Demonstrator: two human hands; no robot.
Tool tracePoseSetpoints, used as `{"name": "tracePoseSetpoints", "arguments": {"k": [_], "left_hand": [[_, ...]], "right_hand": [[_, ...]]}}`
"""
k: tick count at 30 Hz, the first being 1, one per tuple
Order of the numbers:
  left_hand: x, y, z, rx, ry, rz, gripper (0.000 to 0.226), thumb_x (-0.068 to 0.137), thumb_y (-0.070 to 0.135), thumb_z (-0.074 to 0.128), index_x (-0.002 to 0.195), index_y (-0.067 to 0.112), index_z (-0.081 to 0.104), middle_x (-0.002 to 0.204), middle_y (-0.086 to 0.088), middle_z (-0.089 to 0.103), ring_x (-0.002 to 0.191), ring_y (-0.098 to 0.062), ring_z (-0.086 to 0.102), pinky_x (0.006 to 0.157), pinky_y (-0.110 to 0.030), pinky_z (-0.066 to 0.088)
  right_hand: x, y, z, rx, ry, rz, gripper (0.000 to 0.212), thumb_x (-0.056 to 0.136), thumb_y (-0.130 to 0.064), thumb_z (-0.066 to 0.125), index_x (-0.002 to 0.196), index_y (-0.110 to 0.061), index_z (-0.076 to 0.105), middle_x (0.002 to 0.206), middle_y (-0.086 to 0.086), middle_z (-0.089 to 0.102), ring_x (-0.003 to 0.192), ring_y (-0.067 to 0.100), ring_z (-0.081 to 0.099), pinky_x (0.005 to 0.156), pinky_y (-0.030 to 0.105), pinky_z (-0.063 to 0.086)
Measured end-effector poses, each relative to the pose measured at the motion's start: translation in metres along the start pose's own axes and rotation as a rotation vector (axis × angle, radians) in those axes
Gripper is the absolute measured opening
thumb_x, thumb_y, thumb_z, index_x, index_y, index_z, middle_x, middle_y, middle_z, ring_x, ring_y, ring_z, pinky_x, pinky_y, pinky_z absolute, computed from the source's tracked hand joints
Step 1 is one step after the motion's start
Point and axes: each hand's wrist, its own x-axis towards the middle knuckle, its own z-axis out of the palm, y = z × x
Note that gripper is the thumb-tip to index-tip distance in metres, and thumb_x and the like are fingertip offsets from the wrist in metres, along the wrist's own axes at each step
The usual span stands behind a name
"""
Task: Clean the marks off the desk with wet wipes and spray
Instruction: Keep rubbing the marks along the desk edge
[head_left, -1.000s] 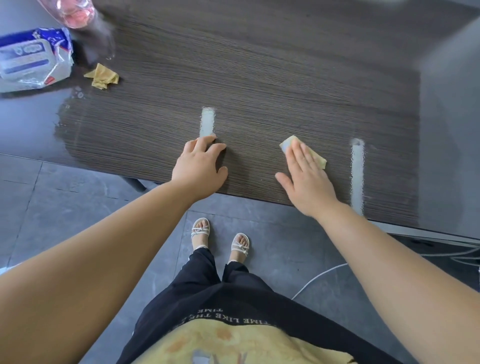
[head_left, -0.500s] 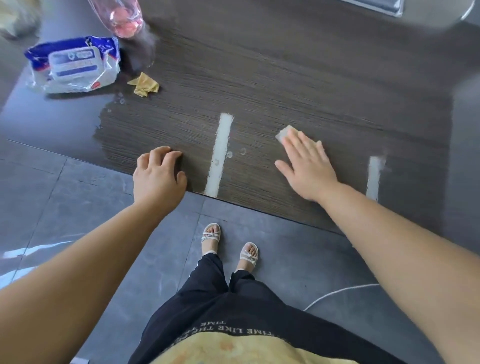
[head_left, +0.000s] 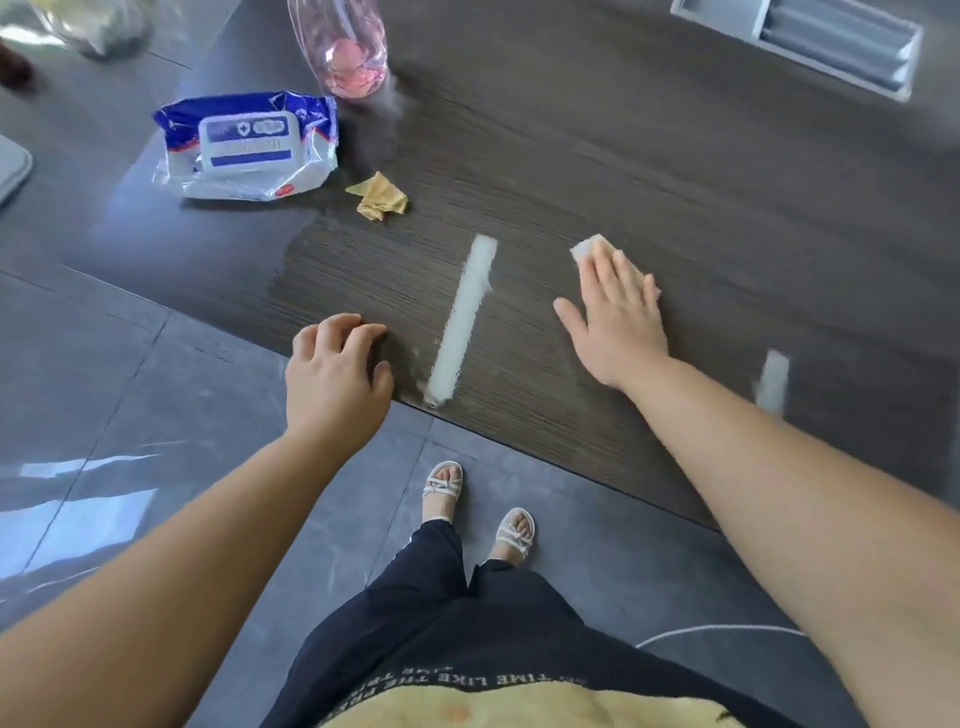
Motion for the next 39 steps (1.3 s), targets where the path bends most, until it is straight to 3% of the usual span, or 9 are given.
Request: {"name": "tracePoseSetpoints", "arguments": {"k": [2,7,10,15,21,28,31,35,39], "left_hand": [[0.006,-0.004,-0.004,0.003,-0.001,-0.002,0.04,0.091,0.026,0.048,0.131,0.021,0.048,0.141,-0.004,0.038,0.132,-0.029,0.023,0.107,-0.042,0.026],[0.024,-0.023,-0.015,-0.004,0.029,-0.036,0.04,0.092,0.027,0.047,0.132,0.021,0.047,0.141,-0.004,0.038,0.133,-0.029,0.023,0.108,-0.042,0.025],[0.028,-0.038,-0.018,-0.023,0.049,-0.014,0.039,0.092,0.024,0.047,0.13,0.018,0.05,0.14,-0.005,0.04,0.131,-0.029,0.026,0.107,-0.041,0.026],[0.028,-0.051,-0.015,-0.144,0.146,0.0,0.036,0.089,0.016,0.047,0.123,0.011,0.055,0.131,-0.009,0.05,0.125,-0.03,0.035,0.105,-0.037,0.028],[0.032,-0.063,-0.021,-0.258,0.188,-0.071,0.043,0.08,0.018,0.039,0.118,0.006,0.056,0.124,-0.01,0.053,0.119,-0.029,0.04,0.101,-0.028,0.027],[0.034,-0.071,-0.025,-0.353,0.187,-0.098,0.035,0.087,0.009,0.044,0.121,0.006,0.052,0.123,-0.01,0.052,0.117,-0.025,0.042,0.096,-0.023,0.028],[0.034,-0.069,-0.027,-0.46,0.214,-0.137,0.034,0.083,0.013,0.041,0.114,0.006,0.055,0.114,-0.01,0.054,0.11,-0.023,0.045,0.093,-0.023,0.031],[0.033,-0.061,-0.028,-0.386,0.181,-0.081,0.039,0.08,0.02,0.038,0.11,0.009,0.059,0.116,-0.008,0.055,0.112,-0.026,0.043,0.092,-0.021,0.026],[0.032,-0.044,-0.023,-0.31,0.139,0.005,0.038,0.081,0.024,0.039,0.109,0.013,0.062,0.118,-0.004,0.055,0.116,-0.026,0.041,0.094,-0.023,0.026]], "right_hand": [[0.009,-0.038,-0.001,0.001,0.031,-0.017,0.067,0.097,-0.054,0.008,0.149,-0.016,-0.012,0.157,0.002,-0.016,0.145,0.019,-0.015,0.117,0.044,-0.008],[-0.039,-0.093,0.036,-0.157,0.011,-0.617,0.072,0.091,-0.055,0.013,0.149,-0.013,0.021,0.156,0.004,0.02,0.144,0.023,0.019,0.115,0.044,0.002],[-0.022,-0.065,0.027,-0.146,0.017,-0.585,0.071,0.091,-0.055,0.016,0.147,-0.014,0.025,0.155,0.001,0.019,0.143,0.021,0.02,0.115,0.05,0.017],[0.027,-0.112,0.0,-0.109,0.034,-0.299,0.07,0.096,-0.056,0.012,0.151,-0.015,-0.003,0.159,0.004,-0.008,0.146,0.022,-0.008,0.115,0.045,-0.006],[-0.02,-0.148,0.03,-0.176,-0.045,-0.805,0.069,0.091,-0.056,0.016,0.148,-0.018,0.025,0.154,0.001,0.026,0.143,0.021,0.023,0.114,0.042,0.006],[0.039,-0.19,0.003,-0.104,-0.011,-0.461,0.067,0.097,-0.054,0.015,0.151,-0.018,-0.004,0.158,0.001,-0.012,0.146,0.019,-0.011,0.116,0.044,-0.009],[0.017,-0.219,0.017,-0.128,-0.049,-0.588,0.068,0.095,-0.054,0.009,0.15,-0.019,-0.006,0.159,0.001,-0.01,0.146,0.02,-0.01,0.116,0.044,-0.009],[-0.01,-0.149,0.028,-0.13,-0.064,-0.768,0.07,0.091,-0.058,0.016,0.149,-0.02,0.021,0.156,-0.003,0.015,0.145,0.018,0.013,0.114,0.048,0.01],[0.017,-0.08,0.004,-0.09,-0.004,-0.333,0.068,0.094,-0.058,0.007,0.149,-0.02,-0.003,0.158,-0.002,-0.008,0.145,0.014,-0.009,0.118,0.045,-0.002]]}}
